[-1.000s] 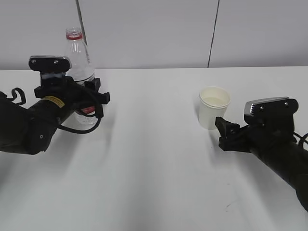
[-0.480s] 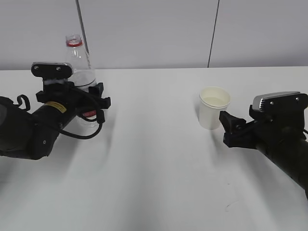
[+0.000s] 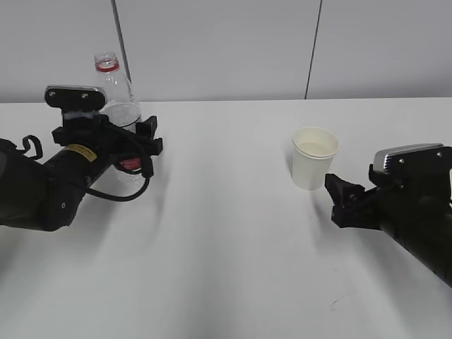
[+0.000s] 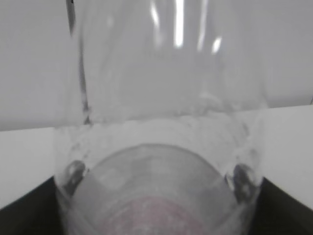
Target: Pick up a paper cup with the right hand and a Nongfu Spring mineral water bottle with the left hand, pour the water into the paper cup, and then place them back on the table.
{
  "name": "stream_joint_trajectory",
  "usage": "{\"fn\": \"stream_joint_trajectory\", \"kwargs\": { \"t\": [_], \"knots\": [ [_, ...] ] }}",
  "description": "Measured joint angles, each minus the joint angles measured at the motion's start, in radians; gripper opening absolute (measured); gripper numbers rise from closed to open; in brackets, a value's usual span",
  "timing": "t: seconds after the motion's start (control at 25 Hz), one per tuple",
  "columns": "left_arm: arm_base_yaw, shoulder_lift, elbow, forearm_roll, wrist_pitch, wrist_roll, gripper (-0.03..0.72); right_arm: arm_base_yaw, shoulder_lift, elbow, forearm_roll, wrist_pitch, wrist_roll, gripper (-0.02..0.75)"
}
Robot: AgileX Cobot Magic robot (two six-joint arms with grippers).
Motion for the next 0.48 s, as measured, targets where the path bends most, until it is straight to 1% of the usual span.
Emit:
{"fn": "stream_joint_trajectory", "kwargs": {
  "t": [0.16, 0.36, 0.48],
  "knots": [
    [0.000, -0.046, 0.032, 0.005, -0.001, 0.001, 0.562, 0.000, -0.034, 0.027, -0.002, 0.000, 0.000, 0.593],
    [0.000, -0.117, 0.107, 0.017, -0.001, 0.001, 0.562, 0.000, -0.096, 0.061, -0.004, 0.000, 0.000, 0.593],
    [0.000, -0.170, 0.157, 0.031, -0.001, 0.002, 0.562, 0.000, -0.142, 0.068, -0.005, 0.036, 0.000, 0.593]
  ]
}}
